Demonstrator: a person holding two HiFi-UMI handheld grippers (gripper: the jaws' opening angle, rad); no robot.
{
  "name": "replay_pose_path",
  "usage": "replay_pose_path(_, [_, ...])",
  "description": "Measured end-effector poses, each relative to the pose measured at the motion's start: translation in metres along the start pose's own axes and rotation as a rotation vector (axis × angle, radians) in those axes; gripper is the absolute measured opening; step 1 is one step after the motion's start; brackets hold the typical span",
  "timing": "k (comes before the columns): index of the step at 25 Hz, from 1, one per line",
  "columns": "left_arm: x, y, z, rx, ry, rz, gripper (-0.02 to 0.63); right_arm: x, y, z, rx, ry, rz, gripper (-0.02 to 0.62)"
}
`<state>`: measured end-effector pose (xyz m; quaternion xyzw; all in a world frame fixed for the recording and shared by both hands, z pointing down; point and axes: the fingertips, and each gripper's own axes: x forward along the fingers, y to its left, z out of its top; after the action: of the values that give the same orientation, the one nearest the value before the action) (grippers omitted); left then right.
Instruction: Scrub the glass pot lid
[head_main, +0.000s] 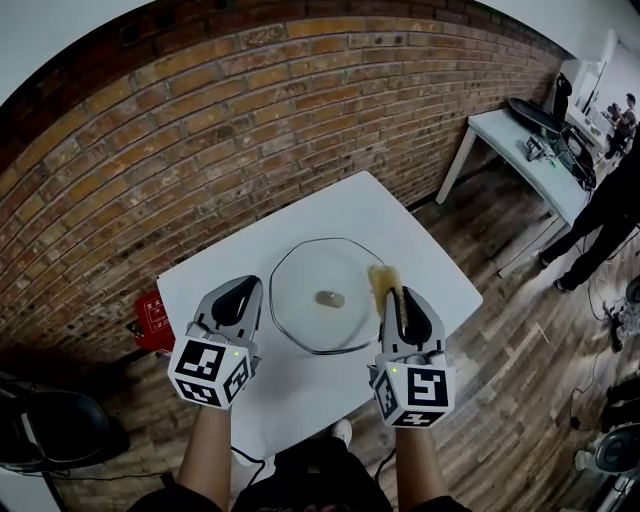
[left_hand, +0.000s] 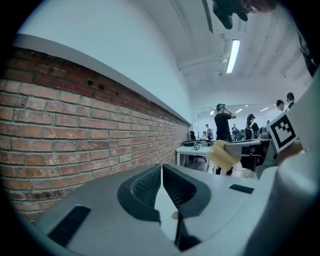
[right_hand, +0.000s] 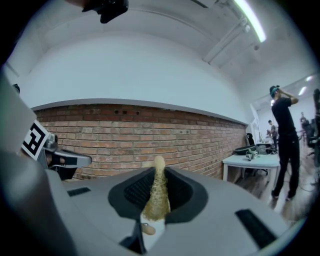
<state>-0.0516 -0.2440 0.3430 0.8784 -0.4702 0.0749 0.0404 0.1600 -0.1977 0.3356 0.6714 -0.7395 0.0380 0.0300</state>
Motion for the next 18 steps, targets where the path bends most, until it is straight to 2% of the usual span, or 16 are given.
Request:
replay_pose_path(6, [0.013, 0.008, -0.025, -0.011, 0.041, 0.004, 0.015, 0.018, 0.004, -0.025, 0.003, 0.032, 0.011, 0.058])
replay_pose_path(18, [0.035, 0.011, -0.098, -0.083, 0.17, 0.015, 0.015, 0.039, 0.007, -0.088, -0.006, 0.133, 0.065, 0.058])
